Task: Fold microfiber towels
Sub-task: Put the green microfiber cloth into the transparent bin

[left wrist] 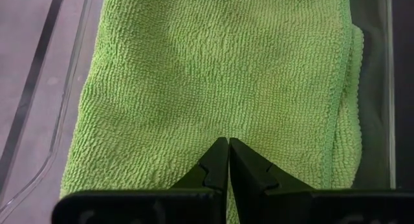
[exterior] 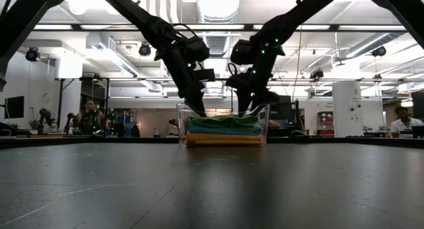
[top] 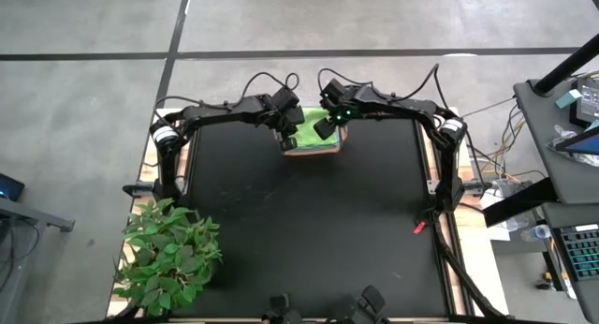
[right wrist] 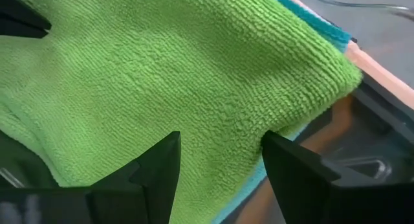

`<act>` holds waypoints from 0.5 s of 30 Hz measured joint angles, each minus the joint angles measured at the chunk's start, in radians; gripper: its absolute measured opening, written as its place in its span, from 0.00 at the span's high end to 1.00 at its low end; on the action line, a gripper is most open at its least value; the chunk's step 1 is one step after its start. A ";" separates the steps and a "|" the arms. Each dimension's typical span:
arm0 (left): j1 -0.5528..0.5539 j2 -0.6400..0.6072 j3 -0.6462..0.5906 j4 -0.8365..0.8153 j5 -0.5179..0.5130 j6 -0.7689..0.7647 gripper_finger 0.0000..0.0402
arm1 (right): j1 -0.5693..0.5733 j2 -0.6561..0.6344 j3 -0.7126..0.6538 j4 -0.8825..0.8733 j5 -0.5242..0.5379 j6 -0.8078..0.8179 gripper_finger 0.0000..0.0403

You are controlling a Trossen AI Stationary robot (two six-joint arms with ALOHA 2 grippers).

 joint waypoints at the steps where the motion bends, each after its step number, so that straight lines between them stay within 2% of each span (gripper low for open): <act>1: 0.000 0.000 0.000 0.000 0.000 0.000 1.00 | 0.000 0.000 -0.006 0.008 -0.001 0.000 0.48; 8: 0.000 0.000 0.000 0.000 0.000 0.000 1.00 | -0.001 0.000 -0.025 0.020 -0.006 0.001 0.51; 11: 0.000 0.000 0.000 0.000 0.000 0.000 1.00 | -0.001 0.000 -0.025 0.032 -0.006 0.001 0.59; 15: 0.000 0.000 0.000 0.000 0.000 0.000 1.00 | -0.001 0.000 -0.025 0.059 -0.023 -0.001 0.75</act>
